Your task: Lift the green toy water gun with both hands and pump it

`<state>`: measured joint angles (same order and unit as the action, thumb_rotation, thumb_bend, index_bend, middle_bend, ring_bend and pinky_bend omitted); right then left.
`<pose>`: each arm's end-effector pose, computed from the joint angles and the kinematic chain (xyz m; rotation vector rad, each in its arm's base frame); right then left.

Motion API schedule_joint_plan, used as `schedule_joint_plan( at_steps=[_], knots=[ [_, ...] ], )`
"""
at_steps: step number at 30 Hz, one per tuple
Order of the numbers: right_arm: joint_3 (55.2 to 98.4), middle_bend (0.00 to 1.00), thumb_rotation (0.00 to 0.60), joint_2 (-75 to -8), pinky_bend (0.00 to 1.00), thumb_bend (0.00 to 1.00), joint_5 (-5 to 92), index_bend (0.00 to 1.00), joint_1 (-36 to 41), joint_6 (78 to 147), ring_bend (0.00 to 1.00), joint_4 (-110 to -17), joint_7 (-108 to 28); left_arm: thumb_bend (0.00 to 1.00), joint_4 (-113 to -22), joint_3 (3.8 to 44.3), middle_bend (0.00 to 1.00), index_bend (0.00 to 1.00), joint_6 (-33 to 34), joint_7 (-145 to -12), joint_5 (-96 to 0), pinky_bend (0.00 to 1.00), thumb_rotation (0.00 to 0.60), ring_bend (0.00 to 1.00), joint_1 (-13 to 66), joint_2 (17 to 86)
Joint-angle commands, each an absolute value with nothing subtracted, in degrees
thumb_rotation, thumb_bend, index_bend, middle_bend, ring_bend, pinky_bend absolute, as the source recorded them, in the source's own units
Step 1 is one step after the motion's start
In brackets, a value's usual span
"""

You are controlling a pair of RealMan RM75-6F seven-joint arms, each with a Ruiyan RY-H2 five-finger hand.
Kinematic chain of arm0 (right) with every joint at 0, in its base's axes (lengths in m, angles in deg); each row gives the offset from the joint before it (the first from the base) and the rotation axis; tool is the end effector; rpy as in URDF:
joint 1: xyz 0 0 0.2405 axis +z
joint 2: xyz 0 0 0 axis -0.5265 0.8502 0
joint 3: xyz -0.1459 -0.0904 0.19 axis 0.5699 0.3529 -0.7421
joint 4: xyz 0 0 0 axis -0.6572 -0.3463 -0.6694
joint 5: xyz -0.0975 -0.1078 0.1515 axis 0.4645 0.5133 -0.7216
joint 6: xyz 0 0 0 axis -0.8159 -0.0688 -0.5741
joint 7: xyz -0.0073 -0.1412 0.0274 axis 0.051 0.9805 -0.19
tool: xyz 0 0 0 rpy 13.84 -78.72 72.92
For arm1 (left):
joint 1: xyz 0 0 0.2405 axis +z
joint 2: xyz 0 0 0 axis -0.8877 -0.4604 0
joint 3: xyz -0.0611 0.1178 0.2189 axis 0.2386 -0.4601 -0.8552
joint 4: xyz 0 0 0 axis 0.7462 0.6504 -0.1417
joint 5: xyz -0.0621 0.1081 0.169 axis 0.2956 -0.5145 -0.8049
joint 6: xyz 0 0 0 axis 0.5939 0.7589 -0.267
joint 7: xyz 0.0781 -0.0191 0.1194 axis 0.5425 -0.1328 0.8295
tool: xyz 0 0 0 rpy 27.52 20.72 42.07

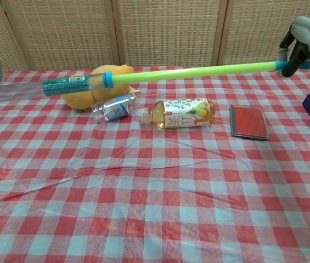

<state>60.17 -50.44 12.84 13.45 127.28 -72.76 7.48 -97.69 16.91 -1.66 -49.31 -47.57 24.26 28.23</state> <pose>-0.1575 -0.3972 0.0575 1.1633 -0.9560 0.7221 -0.2124 0.3159 0.1271 -1.7922 -0.6770 -0.5700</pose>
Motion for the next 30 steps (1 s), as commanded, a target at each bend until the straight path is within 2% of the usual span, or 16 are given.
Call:
schedule_joint_plan(
  at_steps=[1,5,7,10,12,13,15,19,21,24,28,30],
  knots=[
    [60.2,1.00,0.600,-50.1,0.84,0.49,12.8,0.85,13.3,127.4,1.00,-73.1,7.6,0.31,-97.2,17.2,0.79,0.34,-2.0,-50.0,-48.2,0.56,0.600,0.66,24.4,28.5],
    [60.5,1.00,0.600,-49.8,0.84,0.48,12.5,0.85,13.0,127.7,1.00,-73.2,7.7,0.31,-96.9,17.6,0.74,0.32,-2.1,-49.7,-48.9,0.53,0.600,0.62,24.5,29.2],
    [60.7,1.00,0.600,-49.7,0.84,0.47,12.4,0.85,12.8,127.7,1.00,-73.2,7.7,0.31,-96.9,17.8,0.68,0.30,-2.0,-49.2,-49.0,0.50,0.600,0.58,24.5,29.5],
    [61.2,1.00,0.600,-49.2,0.81,0.42,12.6,0.81,12.5,127.6,1.00,-73.3,7.9,0.26,-97.1,18.0,0.52,0.23,-1.7,-48.4,-48.9,0.39,0.600,0.47,24.6,29.7],
    [61.8,0.97,0.600,-48.8,0.73,0.37,12.9,0.71,12.3,127.7,0.94,-73.4,8.3,0.22,-97.3,18.1,0.36,0.17,-1.8,-48.1,-48.8,0.29,0.600,0.33,24.6,29.7],
    [62.0,0.94,0.600,-48.6,0.69,0.35,12.9,0.68,12.1,127.7,0.91,-73.5,8.4,0.22,-97.5,18.2,0.31,0.15,-1.8,-47.9,-48.9,0.26,0.600,0.28,24.6,29.6],
    [62.2,0.80,0.600,-48.3,0.59,0.32,12.6,0.58,11.9,127.6,0.79,-73.8,8.7,0.22,-97.8,18.3,0.21,0.10,-1.6,-47.9,-49.0,0.16,0.600,0.17,24.8,29.6],
    [62.4,0.56,0.600,-47.7,0.43,0.29,11.8,0.41,11.6,127.6,0.59,-74.3,9.4,0.21,-98.2,18.4,0.10,0.05,-1.4,-48.1,-49.3,0.06,0.600,0.07,25.1,29.6],
    [62.6,0.43,0.600,-47.4,0.37,0.28,11.5,0.33,11.5,127.5,0.45,-74.6,9.7,0.21,-98.4,18.4,0.03,0.04,-1.1,-48.2,-49.5,0.01,0.600,0.01,25.4,29.7],
    [63.1,0.32,0.600,-47.0,0.33,0.28,11.9,0.26,10.8,127.9,0.32,-75.3,9.2,0.21,-99.1,18.5,0.00,0.03,0.0,-49.3,-50.1,0.00,0.600,0.00,26.4,29.8],
    [64.2,0.23,0.600,-46.4,0.28,0.27,13.6,0.23,9.8,128.4,0.22,-76.9,7.9,0.21,-99.5,18.6,0.00,0.03,2.8,-51.8,-52.5,0.00,0.600,0.00,28.4,30.5],
    [65.0,0.16,0.600,-45.9,0.23,0.27,15.2,0.19,9.0,129.2,0.14,-77.9,6.9,0.21,-99.4,18.3,0.00,0.03,5.2,-53.7,-54.7,0.00,0.600,0.00,30.1,31.2]
  ],
)
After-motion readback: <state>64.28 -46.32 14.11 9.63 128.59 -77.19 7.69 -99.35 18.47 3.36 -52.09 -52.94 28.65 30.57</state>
